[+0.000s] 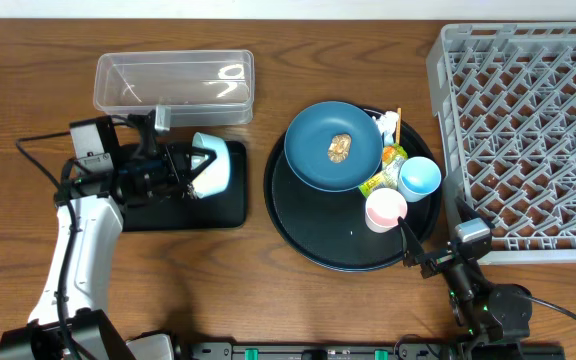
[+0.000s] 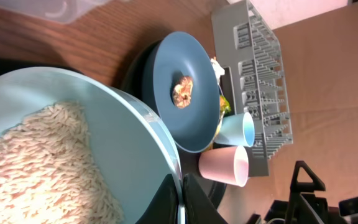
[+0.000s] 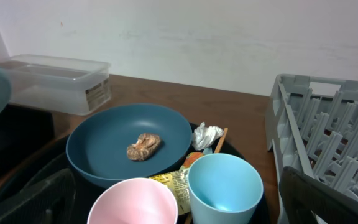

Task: Sort waste into correct bins and load items into the dishwasher rack
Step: 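Lift the rice bowl with the left gripper over the black tray, then tilt the bowl with the left gripper to pour rice onto the black tray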

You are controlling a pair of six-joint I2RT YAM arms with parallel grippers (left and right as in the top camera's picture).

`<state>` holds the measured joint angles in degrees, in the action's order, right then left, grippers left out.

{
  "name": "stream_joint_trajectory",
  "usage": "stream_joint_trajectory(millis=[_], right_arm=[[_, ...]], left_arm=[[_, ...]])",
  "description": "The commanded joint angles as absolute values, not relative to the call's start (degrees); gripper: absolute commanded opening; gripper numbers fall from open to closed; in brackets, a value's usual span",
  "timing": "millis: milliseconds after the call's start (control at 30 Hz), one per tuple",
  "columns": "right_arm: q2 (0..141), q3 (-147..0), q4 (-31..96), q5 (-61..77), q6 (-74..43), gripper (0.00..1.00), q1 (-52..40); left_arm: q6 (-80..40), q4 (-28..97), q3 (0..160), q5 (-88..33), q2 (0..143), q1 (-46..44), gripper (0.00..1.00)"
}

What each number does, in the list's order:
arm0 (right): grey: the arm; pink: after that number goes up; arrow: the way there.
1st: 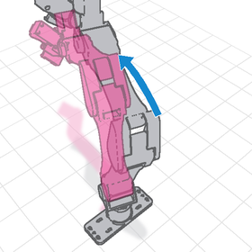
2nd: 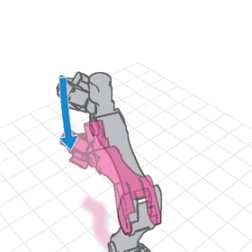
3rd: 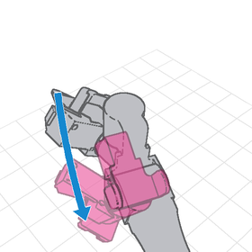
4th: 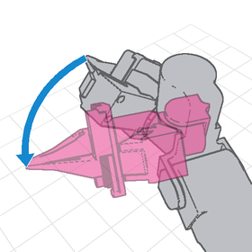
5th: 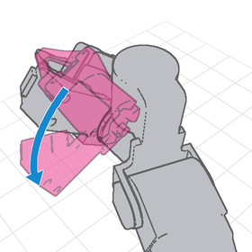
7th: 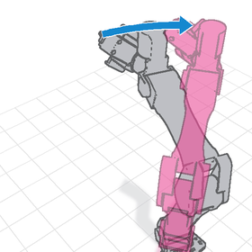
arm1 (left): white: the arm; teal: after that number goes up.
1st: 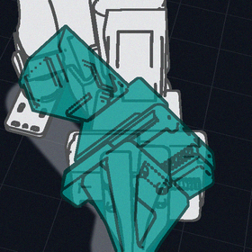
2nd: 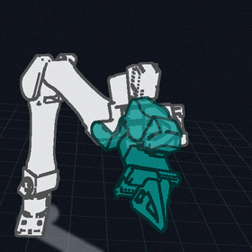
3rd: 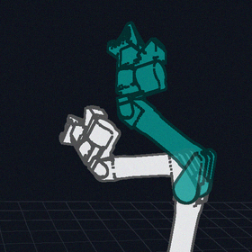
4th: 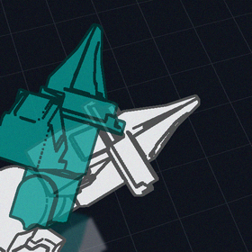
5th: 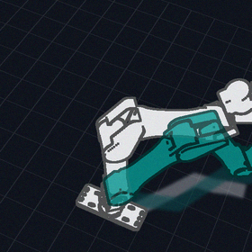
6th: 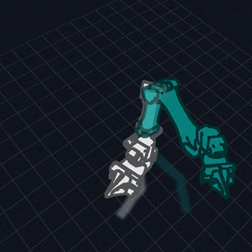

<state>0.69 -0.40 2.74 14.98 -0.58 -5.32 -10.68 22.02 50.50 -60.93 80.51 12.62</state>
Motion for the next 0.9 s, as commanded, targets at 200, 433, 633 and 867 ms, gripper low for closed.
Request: stream_joint_trajectory(millis=[200, 433, 633, 867], right_arm=[[0.64, -0.32, 3.03, 14.83, 0.08, 0.99, -4.56], [0.64, -0.32, 3.03, 14.83, 0.08, 0.99, -4.56], [0.64, -0.32, 3.03, 14.83, 0.08, 0.99, -4.56], [0.64, -0.32, 3.03, 14.83, 0.08, 0.99, -4.56]], left_arm=[[-11.51, 17.74, 50.06, -64.36, 82.65, 12.95, 0.06], [-10.98, 16.8, 49.98, -66.39, 87.0, 13.13, 0.06], [-11.7, 15.09, 49.98, -67.75, 88.49, 13.74, 0.06], [-16.1, 12.99, 49.98, -70.81, 88.47, 15.09, 0.06]])
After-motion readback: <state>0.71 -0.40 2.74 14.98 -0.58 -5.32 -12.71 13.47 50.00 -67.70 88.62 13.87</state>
